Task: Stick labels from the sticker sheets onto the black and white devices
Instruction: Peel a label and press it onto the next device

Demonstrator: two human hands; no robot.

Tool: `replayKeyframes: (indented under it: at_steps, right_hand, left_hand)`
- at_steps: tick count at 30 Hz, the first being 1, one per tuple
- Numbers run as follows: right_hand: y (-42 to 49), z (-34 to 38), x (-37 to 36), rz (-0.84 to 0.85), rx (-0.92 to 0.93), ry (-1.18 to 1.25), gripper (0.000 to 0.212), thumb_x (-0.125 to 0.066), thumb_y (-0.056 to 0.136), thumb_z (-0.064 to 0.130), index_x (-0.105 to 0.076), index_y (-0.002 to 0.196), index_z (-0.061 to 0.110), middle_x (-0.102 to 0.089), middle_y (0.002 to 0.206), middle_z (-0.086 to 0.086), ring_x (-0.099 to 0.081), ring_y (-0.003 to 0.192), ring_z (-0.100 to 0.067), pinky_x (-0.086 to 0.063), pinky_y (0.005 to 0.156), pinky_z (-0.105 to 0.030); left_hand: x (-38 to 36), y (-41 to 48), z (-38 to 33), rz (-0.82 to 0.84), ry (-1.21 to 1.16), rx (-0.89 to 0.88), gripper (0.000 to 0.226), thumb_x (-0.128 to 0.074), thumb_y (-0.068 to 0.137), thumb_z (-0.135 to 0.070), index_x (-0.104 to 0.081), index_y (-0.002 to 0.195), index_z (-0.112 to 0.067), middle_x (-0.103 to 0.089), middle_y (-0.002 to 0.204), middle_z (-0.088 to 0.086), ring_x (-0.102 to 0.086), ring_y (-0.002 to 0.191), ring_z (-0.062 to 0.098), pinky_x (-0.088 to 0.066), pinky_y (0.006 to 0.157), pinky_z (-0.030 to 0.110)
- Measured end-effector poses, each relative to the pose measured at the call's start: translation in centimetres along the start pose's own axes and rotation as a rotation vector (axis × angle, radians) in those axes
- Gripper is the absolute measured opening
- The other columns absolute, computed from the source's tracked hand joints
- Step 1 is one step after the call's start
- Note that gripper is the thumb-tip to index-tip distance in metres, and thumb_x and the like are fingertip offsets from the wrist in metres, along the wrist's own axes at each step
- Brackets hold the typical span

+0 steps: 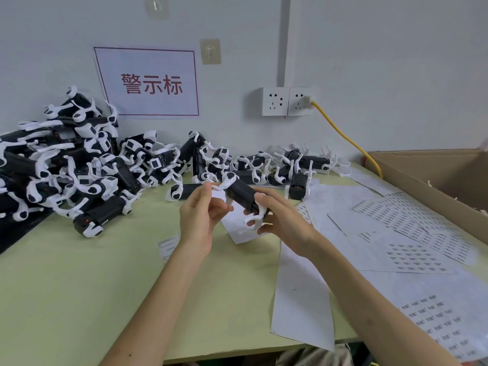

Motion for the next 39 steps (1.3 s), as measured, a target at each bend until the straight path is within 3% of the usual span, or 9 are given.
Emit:
replayKeyframes:
  at_steps: [4, 8, 10, 12, 17, 24, 29, 32, 39]
  right_hand:
    - [0.2, 0.0, 0.6, -0.091, -0.016, 0.093, 0.013, -0.061, 0.1, 0.039, -0.068, 0.098, 0.029, -0.057, 0.099, -0.025, -0.074, 0.096, -0.034, -0.053, 0.073, -0.036]
    - [0.4, 0.1, 1.3, -0.142, 0.023, 0.082, 0.037, -0.069, 0.093, 0.04, -0.057, 0.127, 0.033, -0.072, 0.095, 0.001, -0.074, 0.101, -0.024, -0.056, 0.078, -0.034]
    - [0.2, 0.4, 1.0, -0.122, 0.052, 0.018, 0.056, -0.073, 0.082, 0.042, -0.055, 0.135, 0.035, -0.074, 0.105, 0.004, -0.071, 0.098, -0.018, -0.056, 0.078, -0.029]
    - [0.1, 0.5, 0.7, -0.112, 0.083, -0.05, 0.069, -0.077, 0.076, 0.039, -0.053, 0.14, 0.032, -0.071, 0.119, -0.004, -0.071, 0.101, -0.02, -0.057, 0.085, -0.032]
    - [-0.5, 0.4, -0.2, -0.025, 0.128, -0.191, 0.067, -0.082, 0.072, 0.03, -0.059, 0.134, 0.03, -0.069, 0.12, -0.01, -0.067, 0.11, -0.027, -0.053, 0.101, -0.035]
    - [-0.3, 1.0, 0.3, -0.093, 0.163, -0.1, 0.031, -0.06, 0.102, 0.02, -0.067, 0.132, 0.021, -0.075, 0.117, -0.007, -0.071, 0.103, -0.017, -0.054, 0.084, -0.024]
    - [-0.2, 0.8, 0.5, -0.158, 0.149, -0.111, 0.02, -0.067, 0.098, 0.02, -0.07, 0.116, 0.012, -0.074, 0.109, -0.016, -0.07, 0.093, -0.018, -0.055, 0.082, -0.029]
    - [-0.1, 0.6, 0.5, -0.182, 0.14, -0.136, 0.012, -0.07, 0.096, 0.026, -0.067, 0.1, 0.015, -0.07, 0.094, -0.011, -0.066, 0.082, -0.013, -0.052, 0.07, -0.021]
    - [-0.1, 0.7, 0.4, -0.206, 0.113, -0.197, 0.03, -0.071, 0.091, 0.042, -0.058, 0.09, 0.015, -0.057, 0.082, -0.001, -0.051, 0.067, -0.01, -0.04, 0.059, -0.018]
  left_hand:
    - [0.2, 0.1, 0.2, -0.026, 0.08, -0.001, 0.031, -0.054, 0.105, -0.036, -0.063, 0.094, -0.008, -0.059, 0.057, 0.003, -0.068, 0.057, 0.026, -0.062, 0.068, 0.035]
    - [-0.2, -0.2, 0.6, 0.034, 0.166, 0.122, 0.059, -0.047, 0.108, -0.034, -0.062, 0.054, -0.014, -0.065, 0.06, 0.006, -0.068, 0.055, 0.025, -0.061, 0.066, 0.036]
    - [-0.8, -0.6, 0.8, 0.147, 0.246, 0.174, 0.056, -0.044, 0.108, -0.039, -0.074, 0.065, -0.019, -0.076, 0.079, 0.006, -0.067, 0.059, 0.022, -0.058, 0.065, 0.032]
    - [-1.3, -0.9, 1.0, 0.235, 0.33, 0.193, 0.042, -0.045, 0.107, -0.042, -0.079, 0.094, -0.021, -0.079, 0.096, 0.002, -0.067, 0.064, 0.018, -0.056, 0.064, 0.029]
    - [-1.3, -1.1, 1.3, 0.248, 0.363, 0.213, 0.038, -0.05, 0.105, -0.045, -0.073, 0.1, -0.015, -0.071, 0.08, 0.0, -0.064, 0.061, 0.014, -0.051, 0.058, 0.022]
    - [-1.8, -1.7, 1.2, 0.338, 0.251, 0.201, 0.034, -0.05, 0.105, -0.045, -0.069, 0.123, -0.023, -0.076, 0.114, 0.007, -0.072, 0.094, 0.021, -0.054, 0.077, 0.03]
    - [-2.0, -1.9, 1.5, 0.377, 0.299, 0.18, 0.042, -0.056, 0.092, -0.053, -0.067, 0.112, -0.017, -0.076, 0.092, 0.005, -0.073, 0.079, 0.023, -0.055, 0.066, 0.028]
    - [-2.0, -1.9, 1.8, 0.446, 0.375, 0.121, 0.041, -0.059, 0.091, -0.056, -0.067, 0.103, -0.017, -0.076, 0.083, 0.005, -0.074, 0.073, 0.024, -0.058, 0.065, 0.027]
    - [-2.2, -2.0, 2.4, 0.546, 0.513, 0.089, 0.037, -0.056, 0.096, -0.056, -0.063, 0.099, -0.02, -0.073, 0.08, -0.004, -0.074, 0.076, 0.019, -0.053, 0.065, 0.024]
Point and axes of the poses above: each hand's wrist, its own y-axis towards the middle knuckle, its own x-axis out of the back of the hand, z = x × y, the point moved 2 cm from there along y, towards the middle knuckle
